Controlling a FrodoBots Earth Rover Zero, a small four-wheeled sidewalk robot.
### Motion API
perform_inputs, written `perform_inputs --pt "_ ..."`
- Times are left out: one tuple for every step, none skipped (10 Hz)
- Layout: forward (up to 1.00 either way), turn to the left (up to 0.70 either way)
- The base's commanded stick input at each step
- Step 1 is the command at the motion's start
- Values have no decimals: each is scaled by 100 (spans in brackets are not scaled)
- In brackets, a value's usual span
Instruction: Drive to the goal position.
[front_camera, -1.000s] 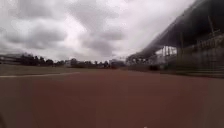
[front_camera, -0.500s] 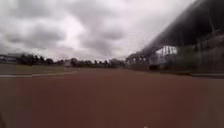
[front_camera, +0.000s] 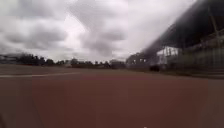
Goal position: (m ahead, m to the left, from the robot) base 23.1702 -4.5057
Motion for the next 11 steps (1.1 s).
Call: perform_inputs --pt "70 0" --pt "70 0" --pt "70 0" --pt "70 0" --pt "70 0" --pt "70 0" --pt "70 0" --pt "70 0" --pt "70 0" --pt "70 0" --pt "70 0"
